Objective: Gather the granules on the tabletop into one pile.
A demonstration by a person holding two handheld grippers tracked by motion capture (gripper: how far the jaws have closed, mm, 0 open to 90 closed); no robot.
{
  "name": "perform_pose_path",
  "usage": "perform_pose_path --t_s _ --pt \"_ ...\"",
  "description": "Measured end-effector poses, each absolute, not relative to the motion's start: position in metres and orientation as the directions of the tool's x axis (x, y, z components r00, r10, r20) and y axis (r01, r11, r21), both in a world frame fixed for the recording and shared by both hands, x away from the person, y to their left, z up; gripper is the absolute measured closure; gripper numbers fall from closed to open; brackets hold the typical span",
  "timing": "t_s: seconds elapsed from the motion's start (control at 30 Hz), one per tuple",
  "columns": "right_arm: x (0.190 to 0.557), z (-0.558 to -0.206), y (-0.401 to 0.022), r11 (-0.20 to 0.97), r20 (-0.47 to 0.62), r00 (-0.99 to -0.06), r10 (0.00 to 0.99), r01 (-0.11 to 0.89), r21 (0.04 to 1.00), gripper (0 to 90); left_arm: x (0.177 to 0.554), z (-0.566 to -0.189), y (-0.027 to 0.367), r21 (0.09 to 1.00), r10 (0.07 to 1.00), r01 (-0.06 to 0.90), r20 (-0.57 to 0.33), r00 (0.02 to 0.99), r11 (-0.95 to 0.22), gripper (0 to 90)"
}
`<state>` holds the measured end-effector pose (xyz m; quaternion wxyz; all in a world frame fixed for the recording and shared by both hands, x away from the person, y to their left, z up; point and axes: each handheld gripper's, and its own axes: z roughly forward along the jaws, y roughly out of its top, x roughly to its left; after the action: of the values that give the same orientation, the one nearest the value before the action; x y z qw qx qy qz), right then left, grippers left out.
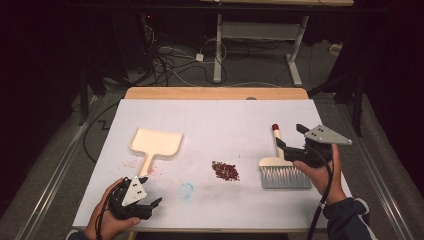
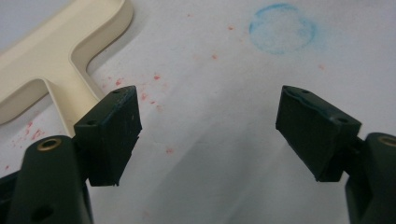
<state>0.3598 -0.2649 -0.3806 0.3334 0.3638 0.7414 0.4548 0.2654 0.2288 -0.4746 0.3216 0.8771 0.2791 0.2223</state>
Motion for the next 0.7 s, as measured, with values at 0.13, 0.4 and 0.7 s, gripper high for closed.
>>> perform_pose_path --t_s 0.13,0.4,0.7 --pt "0.348 -0.381 -0.261 0.339 -0.185 -0.532 0.826 0.208 0.918 20.4 0.265 -0.474 0.229 0.689 0.633 0.345 0.213 0.744 -0.637 21.4" --pt "0.325 -0.391 -0.254 0.396 -0.245 -0.565 0.788 0.160 0.904 20.9 0.265 -0.473 0.229 0.693 0.635 0.340 0.218 0.741 -0.635 21.3" --pt "0.303 -0.413 -0.258 0.414 -0.255 -0.585 0.770 0.153 0.897 21.5 0.266 -0.474 0.228 0.689 0.632 0.340 0.221 0.742 -0.640 21.3"
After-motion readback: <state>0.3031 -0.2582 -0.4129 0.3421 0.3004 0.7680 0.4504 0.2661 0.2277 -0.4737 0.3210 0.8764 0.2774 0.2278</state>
